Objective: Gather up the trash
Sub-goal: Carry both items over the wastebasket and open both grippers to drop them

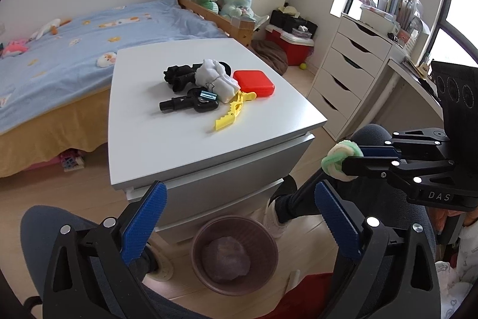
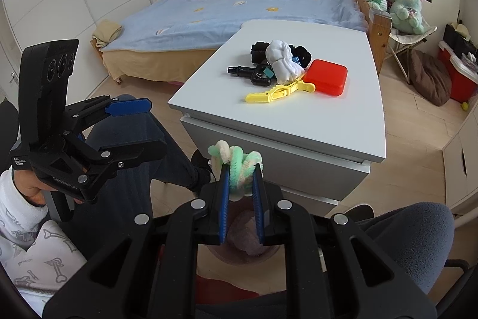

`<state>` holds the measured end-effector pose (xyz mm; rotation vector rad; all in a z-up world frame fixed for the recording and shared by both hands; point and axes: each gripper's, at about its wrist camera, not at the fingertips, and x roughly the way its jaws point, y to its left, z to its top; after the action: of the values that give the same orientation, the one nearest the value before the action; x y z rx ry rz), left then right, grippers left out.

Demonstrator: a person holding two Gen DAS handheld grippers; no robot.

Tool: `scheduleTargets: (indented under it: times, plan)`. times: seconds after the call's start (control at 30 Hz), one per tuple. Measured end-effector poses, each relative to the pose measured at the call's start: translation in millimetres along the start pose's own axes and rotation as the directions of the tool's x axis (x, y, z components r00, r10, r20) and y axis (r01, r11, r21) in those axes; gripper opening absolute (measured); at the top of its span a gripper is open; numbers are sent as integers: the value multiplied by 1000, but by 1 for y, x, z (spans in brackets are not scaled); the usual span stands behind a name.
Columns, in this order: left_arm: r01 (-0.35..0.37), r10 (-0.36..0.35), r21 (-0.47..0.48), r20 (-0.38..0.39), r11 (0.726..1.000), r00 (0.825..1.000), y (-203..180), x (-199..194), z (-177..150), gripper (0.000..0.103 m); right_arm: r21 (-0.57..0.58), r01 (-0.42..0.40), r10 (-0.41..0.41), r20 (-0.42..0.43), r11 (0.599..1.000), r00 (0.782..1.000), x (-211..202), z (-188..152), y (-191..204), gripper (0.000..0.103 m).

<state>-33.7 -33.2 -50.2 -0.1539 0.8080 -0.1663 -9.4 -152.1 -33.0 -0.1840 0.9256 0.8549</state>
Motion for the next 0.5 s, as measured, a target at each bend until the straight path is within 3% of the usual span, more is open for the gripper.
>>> scheduleTargets:
  times: [0.23, 0.37, 0.5]
  plan:
    - [3, -5, 73, 31, 997, 1000, -6, -3, -2, 95, -17, -29, 29, -14, 999, 999, 5, -3, 6, 14]
    - [21, -21, -11, -18, 1000, 1000, 4, -1, -2, 95, -29, -48, 47, -32, 998, 998, 9, -4, 12, 15]
    - [26, -28, -85, -18, 996, 999, 19, -3, -5, 95, -38, -61, 59, -46, 997, 997, 14, -6, 16, 15]
